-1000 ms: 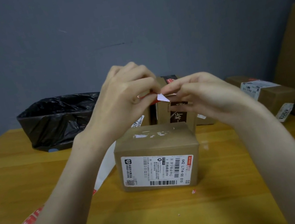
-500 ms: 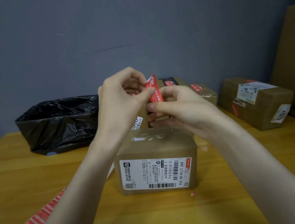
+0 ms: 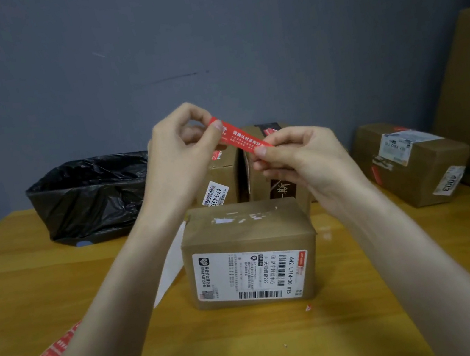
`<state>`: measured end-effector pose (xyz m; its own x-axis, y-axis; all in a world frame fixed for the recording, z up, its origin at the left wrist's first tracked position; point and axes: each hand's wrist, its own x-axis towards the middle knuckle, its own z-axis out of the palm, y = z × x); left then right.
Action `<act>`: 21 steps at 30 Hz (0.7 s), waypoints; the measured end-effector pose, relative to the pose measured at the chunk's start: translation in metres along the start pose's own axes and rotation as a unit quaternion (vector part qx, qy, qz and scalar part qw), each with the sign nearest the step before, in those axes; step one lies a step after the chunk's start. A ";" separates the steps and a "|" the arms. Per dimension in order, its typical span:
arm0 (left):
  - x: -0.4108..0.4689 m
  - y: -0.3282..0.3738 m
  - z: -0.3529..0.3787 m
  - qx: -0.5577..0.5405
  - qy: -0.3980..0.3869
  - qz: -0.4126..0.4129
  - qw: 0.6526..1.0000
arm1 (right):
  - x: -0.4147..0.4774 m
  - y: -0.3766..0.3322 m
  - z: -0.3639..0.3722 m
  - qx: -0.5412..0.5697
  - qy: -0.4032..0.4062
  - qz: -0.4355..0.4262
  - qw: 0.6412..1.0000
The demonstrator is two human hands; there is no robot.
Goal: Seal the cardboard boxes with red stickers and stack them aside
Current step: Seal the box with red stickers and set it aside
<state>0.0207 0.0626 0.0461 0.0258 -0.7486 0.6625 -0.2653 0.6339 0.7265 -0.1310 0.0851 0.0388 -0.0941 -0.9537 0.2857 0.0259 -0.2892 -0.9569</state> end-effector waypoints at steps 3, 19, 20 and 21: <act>0.001 -0.002 -0.005 0.024 -0.015 -0.016 0.999 | -0.001 -0.002 -0.002 -0.004 0.020 -0.005 1.000; 0.004 -0.010 -0.010 0.070 -0.057 -0.081 0.993 | 0.005 -0.004 -0.017 -0.050 0.068 -0.021 0.996; 0.004 -0.010 -0.010 0.067 -0.065 -0.086 0.992 | 0.006 -0.004 -0.018 -0.056 0.066 -0.021 0.996; 0.004 -0.010 -0.010 0.067 -0.074 -0.090 0.991 | 0.006 -0.003 -0.018 -0.063 0.062 -0.024 0.996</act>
<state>0.0333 0.0552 0.0435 -0.0543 -0.8739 0.4831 -0.3957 0.4630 0.7932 -0.1496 0.0822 0.0428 -0.2153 -0.9193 0.3294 -0.1054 -0.3135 -0.9437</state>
